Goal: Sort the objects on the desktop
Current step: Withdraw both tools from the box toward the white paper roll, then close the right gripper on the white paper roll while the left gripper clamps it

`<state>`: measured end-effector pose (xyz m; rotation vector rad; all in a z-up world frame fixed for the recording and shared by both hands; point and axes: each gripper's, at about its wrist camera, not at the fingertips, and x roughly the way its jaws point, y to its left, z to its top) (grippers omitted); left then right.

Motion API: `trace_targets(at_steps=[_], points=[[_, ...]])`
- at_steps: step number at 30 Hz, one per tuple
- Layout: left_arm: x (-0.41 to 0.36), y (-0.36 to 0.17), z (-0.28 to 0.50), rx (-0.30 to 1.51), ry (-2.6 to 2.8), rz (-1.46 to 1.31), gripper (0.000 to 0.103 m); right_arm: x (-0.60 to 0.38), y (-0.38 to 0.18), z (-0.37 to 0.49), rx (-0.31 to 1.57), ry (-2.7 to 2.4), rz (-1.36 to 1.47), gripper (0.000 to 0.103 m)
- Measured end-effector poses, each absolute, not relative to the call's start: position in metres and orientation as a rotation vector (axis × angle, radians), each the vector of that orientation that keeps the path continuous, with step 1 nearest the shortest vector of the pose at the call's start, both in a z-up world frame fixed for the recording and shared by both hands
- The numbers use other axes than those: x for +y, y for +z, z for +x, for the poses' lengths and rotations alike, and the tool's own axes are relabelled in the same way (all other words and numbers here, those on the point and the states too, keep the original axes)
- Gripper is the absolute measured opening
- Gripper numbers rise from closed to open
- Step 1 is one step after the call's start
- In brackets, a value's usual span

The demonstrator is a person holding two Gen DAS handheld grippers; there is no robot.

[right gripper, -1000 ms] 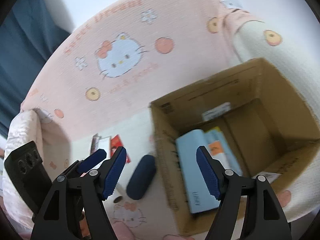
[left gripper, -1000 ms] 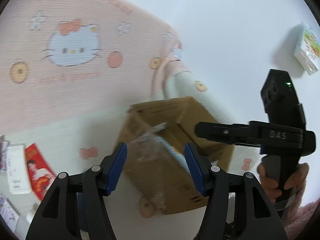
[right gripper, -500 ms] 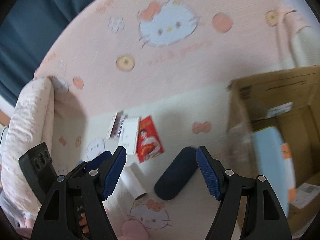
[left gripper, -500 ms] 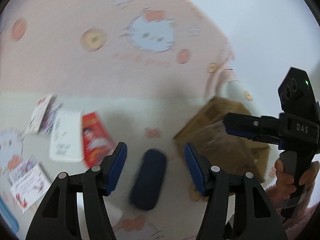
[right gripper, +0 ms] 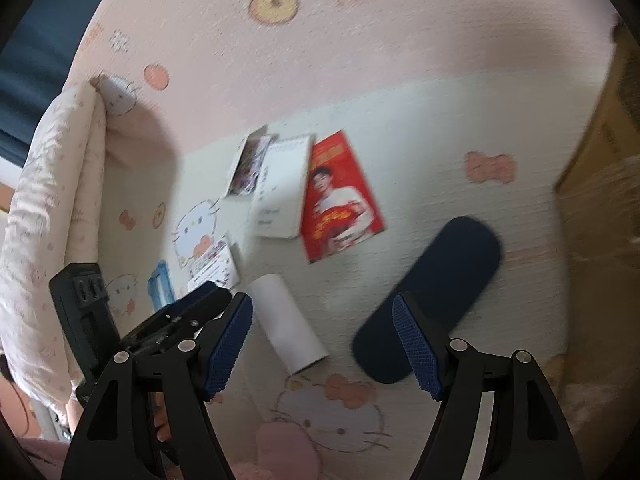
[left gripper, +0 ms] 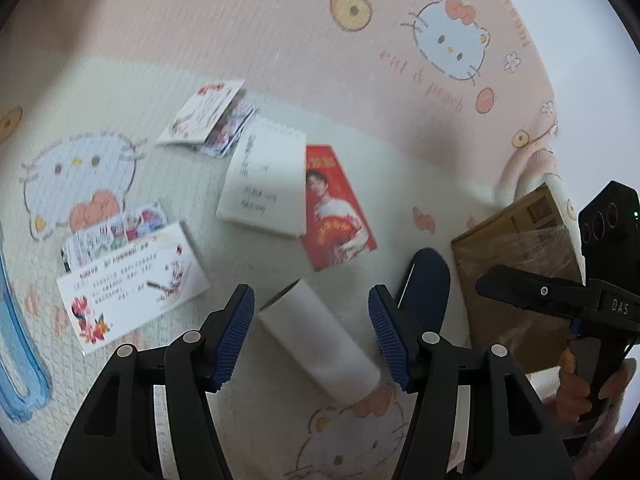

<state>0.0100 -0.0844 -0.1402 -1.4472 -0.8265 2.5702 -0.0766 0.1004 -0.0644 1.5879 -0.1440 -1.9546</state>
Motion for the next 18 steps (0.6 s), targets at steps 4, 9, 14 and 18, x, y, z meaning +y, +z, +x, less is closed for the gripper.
trace_targets(at_steps=[4,9,14,18], points=[[-0.090,-0.155,0.019,-0.956,2.518,-1.450,0.063,0.083,-0.079,-0.069,-0.151,-1.885,1.588,0.071],[-0.092,-0.173,0.026,-1.011,2.475,-1.501,0.048,0.074,-0.097,-0.067,-0.245,-1.797,1.617,0.071],[-0.088,-0.182,0.026,-0.976,2.450,-1.544,0.043,0.075,-0.118,-0.070,-0.360,-1.766,1.660,0.045],[-0.089,-0.188,0.024,-1.040,2.393,-1.532,0.043,0.078,-0.138,-0.075,-0.413,-1.759,1.748,0.024]])
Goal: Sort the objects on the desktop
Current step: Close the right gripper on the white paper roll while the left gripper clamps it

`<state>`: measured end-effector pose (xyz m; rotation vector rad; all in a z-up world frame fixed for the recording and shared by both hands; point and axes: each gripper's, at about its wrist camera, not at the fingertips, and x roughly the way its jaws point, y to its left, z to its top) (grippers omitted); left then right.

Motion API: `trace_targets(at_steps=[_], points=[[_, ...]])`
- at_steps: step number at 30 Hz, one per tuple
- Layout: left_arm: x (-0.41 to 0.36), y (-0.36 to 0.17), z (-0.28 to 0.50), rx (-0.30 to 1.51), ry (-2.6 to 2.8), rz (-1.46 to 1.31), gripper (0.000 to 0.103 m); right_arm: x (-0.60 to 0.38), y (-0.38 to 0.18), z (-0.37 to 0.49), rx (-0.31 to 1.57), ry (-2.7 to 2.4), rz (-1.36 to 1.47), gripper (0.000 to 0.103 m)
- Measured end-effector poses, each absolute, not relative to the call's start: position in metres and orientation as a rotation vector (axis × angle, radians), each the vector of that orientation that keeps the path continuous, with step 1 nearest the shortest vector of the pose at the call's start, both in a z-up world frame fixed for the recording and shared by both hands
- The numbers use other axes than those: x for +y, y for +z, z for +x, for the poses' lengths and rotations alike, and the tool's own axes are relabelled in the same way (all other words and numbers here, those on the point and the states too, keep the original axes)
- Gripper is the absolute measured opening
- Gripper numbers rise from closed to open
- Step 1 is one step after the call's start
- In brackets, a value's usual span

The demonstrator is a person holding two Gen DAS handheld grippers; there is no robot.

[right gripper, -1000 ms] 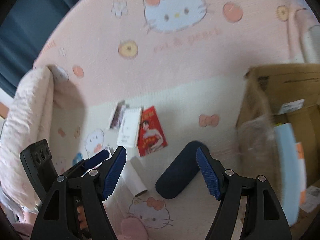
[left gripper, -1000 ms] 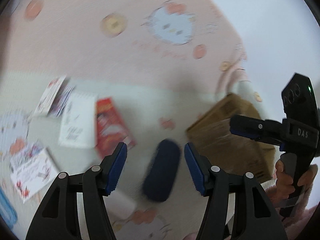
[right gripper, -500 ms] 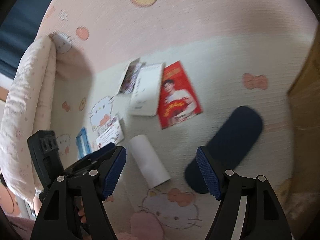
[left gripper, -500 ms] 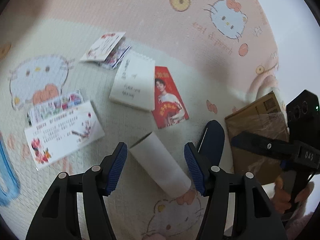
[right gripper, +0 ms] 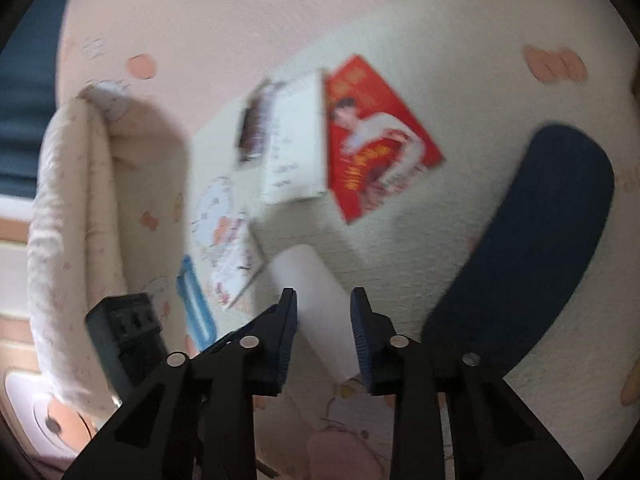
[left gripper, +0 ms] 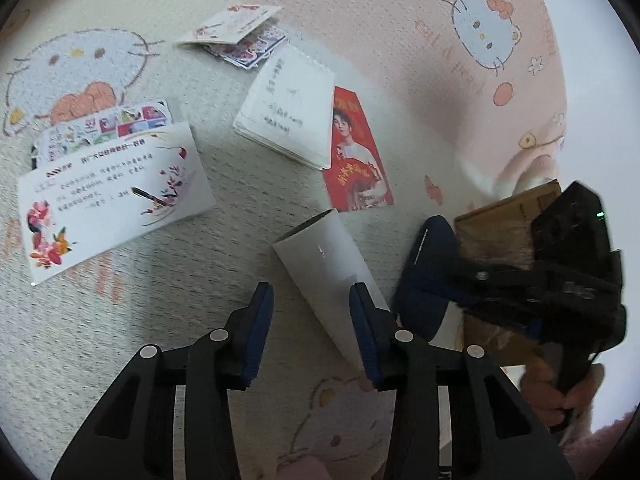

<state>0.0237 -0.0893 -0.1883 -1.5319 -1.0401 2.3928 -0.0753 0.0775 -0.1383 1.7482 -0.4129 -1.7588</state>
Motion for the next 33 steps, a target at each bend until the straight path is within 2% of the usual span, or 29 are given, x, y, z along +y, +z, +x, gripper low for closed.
trace_targets(at_steps=[6,10,13,15,17,18,19,24,28,33], points=[[-0.088,-0.190,0.016,-1.062,2.362,-1.507,0.043,0.070,-0.152,-0.074,-0.426,-1.684,1.790,0.024],[-0.089,-0.191,0.008,-1.131,2.348,-1.436,0.026,0.062,-0.148,-0.070,-0.291,-1.754,1.752,0.024],[-0.088,-0.190,0.002,-1.124,2.345,-1.424,0.023,0.056,-0.140,-0.066,-0.152,-1.804,1.707,0.024],[-0.087,-0.191,0.000,-1.119,2.339,-1.423,0.023,0.050,-0.136,-0.061,-0.053,-1.820,1.668,0.024],[-0.087,-0.191,-0.002,-1.117,2.326,-1.424,0.023,0.046,-0.136,-0.058,0.026,-1.814,1.652,0.032],[-0.088,-0.192,-0.002,-1.121,2.317,-1.426,0.023,0.043,-0.138,-0.056,0.068,-1.814,1.656,0.041],[-0.089,-0.193,-0.002,-1.129,2.307,-1.427,0.023,0.043,-0.139,-0.056,0.078,-1.818,1.657,0.044],[-0.096,-0.202,-0.002,-1.225,2.244,-1.418,0.022,0.041,-0.155,-0.063,0.003,-1.774,1.685,0.044],[-0.107,-0.214,-0.002,-1.379,2.131,-1.416,0.025,0.044,-0.162,-0.069,-0.068,-1.732,1.700,0.045],[-0.112,-0.228,-0.003,-1.504,2.008,-1.403,0.030,0.035,-0.161,-0.066,0.006,-1.767,1.647,0.044]])
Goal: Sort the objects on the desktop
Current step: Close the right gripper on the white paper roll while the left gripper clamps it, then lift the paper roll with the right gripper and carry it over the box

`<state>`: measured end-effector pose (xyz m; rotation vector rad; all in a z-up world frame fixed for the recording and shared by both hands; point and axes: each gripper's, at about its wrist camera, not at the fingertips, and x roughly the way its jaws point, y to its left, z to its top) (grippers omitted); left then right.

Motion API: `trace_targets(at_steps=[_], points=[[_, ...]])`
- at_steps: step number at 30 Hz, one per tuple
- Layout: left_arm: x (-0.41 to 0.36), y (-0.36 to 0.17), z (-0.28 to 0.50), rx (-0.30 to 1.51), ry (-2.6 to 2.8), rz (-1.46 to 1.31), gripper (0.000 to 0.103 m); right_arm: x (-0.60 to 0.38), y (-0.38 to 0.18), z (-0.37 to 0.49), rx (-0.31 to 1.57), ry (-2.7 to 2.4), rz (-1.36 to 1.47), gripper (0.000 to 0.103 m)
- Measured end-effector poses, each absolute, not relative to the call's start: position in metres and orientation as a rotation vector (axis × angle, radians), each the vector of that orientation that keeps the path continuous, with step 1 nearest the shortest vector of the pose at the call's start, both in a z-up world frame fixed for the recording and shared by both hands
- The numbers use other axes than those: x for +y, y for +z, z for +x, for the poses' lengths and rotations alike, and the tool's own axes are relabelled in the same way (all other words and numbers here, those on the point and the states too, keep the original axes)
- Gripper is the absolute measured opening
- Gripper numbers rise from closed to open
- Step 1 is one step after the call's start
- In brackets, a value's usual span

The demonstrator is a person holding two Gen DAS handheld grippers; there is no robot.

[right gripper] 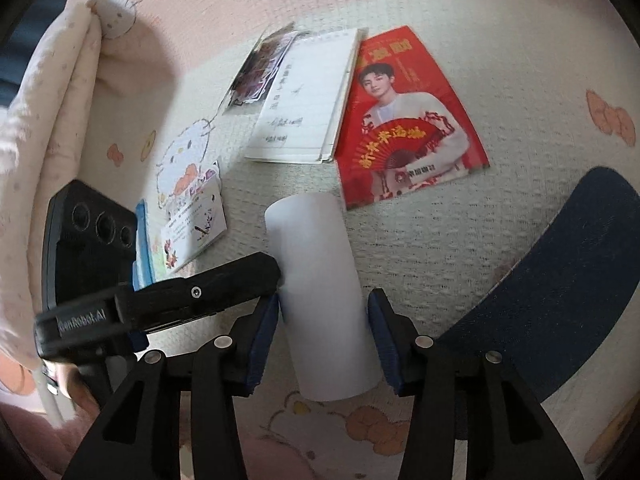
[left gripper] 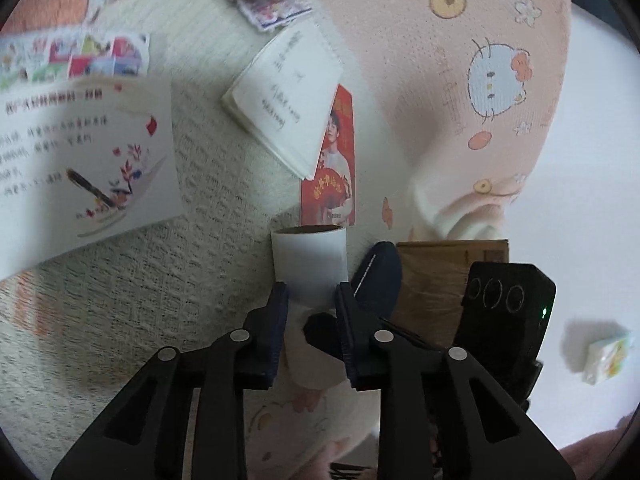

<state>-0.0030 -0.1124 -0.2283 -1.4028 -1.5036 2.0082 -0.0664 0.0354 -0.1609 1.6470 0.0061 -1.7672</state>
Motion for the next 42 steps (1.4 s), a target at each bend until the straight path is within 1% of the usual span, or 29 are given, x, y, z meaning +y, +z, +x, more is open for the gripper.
trace_targets(at_steps=[2,6,9,14,21,25,27,30,37,42], points=[[-0.110,-0.228,-0.004,-1.506,2.002,-1.404,0.033,0.034,-0.161,-0.066,0.021,-1.783,1.630,0.043],[-0.105,-0.217,-0.005,-1.462,2.050,-1.385,0.033,0.037,-0.156,-0.064,0.001,-1.819,1.603,0.042],[-0.101,-0.209,-0.007,-1.454,2.051,-1.351,0.033,0.039,-0.144,-0.062,0.020,-1.850,1.570,0.042],[-0.092,-0.181,-0.013,-1.456,2.040,-1.240,0.033,0.048,-0.110,-0.059,0.040,-1.925,1.484,0.041],[-0.064,-0.116,-0.033,-1.309,2.075,-1.057,0.033,0.081,-0.042,-0.062,-0.002,-2.051,1.339,0.041],[-0.046,-0.093,-0.040,-1.271,2.069,-0.973,0.033,0.100,-0.010,-0.059,-0.021,-2.124,1.265,0.040],[-0.037,-0.082,-0.046,-1.249,2.056,-0.950,0.033,0.108,0.003,-0.055,0.000,-2.168,1.227,0.040],[-0.026,-0.069,-0.052,-1.221,2.038,-0.941,0.033,0.120,0.015,-0.052,0.026,-2.216,1.192,0.040],[0.003,-0.042,-0.062,-1.122,2.035,-0.930,0.033,0.154,0.030,-0.046,-0.008,-2.257,1.168,0.040],[0.037,-0.029,-0.067,-1.058,2.022,-0.943,0.033,0.178,0.045,-0.043,0.048,-2.310,1.155,0.040]])
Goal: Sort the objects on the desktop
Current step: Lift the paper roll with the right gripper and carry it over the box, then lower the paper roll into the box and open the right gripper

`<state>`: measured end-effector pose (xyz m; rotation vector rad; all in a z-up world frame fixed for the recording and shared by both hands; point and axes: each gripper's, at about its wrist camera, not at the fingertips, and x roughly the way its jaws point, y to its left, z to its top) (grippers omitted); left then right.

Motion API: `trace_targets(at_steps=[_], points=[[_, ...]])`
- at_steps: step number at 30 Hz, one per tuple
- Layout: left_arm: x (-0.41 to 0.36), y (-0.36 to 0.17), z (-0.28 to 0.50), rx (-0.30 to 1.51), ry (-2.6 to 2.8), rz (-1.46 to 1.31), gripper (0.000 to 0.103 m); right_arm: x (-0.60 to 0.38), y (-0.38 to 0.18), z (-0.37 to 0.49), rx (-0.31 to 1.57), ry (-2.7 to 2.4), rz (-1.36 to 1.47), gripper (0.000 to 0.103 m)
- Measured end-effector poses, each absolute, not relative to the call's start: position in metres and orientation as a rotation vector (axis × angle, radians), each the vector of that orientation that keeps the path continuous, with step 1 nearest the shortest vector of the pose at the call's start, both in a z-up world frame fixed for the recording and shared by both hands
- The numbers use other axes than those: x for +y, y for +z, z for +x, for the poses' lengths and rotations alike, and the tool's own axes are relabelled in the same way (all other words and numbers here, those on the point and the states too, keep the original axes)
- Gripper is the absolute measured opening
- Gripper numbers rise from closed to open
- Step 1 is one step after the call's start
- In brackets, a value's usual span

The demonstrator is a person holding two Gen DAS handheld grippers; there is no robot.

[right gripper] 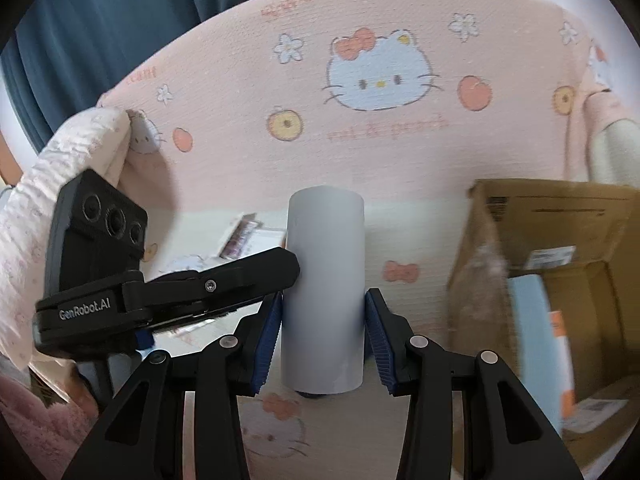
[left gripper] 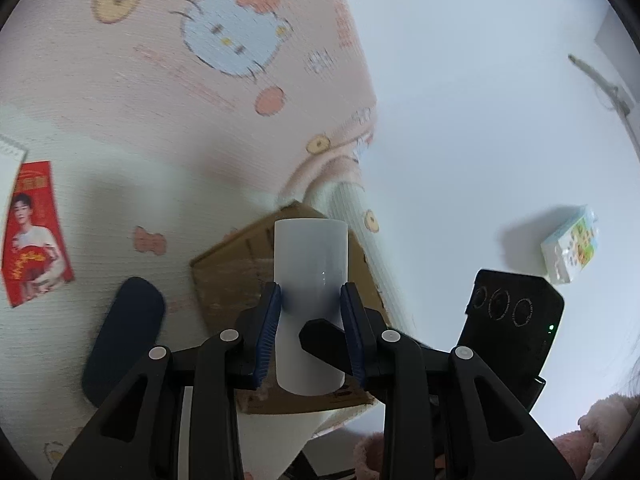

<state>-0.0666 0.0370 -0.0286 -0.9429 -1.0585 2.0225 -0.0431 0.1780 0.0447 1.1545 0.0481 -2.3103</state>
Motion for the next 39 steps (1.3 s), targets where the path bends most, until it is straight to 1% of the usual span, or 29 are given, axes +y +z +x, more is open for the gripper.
trace_targets(at_steps=[9,15,19,26,31,36,39], points=[[0.104,-0.002,-0.083,-0.894,1.979,-0.927,0.033,0.240,0.074,-0.050,0.055,-2.388,1.142,0.040],[0.134,0.010,-0.099,-0.845,1.912,-0.946,0.033,0.282,0.086,-0.071,-0.054,-2.357,1.200,0.040],[0.155,0.012,-0.102,-0.805,1.904,-0.965,0.033,0.299,0.087,-0.077,-0.081,-2.350,1.226,0.040],[0.180,-0.004,-0.096,-0.770,1.854,-1.044,0.033,0.326,0.070,-0.073,-0.135,-2.304,1.314,0.040],[0.191,-0.007,-0.089,-0.701,1.874,-1.069,0.033,0.339,0.057,-0.073,-0.173,-2.292,1.350,0.040],[0.191,-0.012,-0.085,-0.679,1.901,-1.106,0.033,0.342,0.041,-0.078,-0.255,-2.214,1.394,0.040],[0.184,-0.017,-0.084,-0.683,1.918,-1.124,0.033,0.345,0.038,-0.078,-0.245,-2.239,1.407,0.040]])
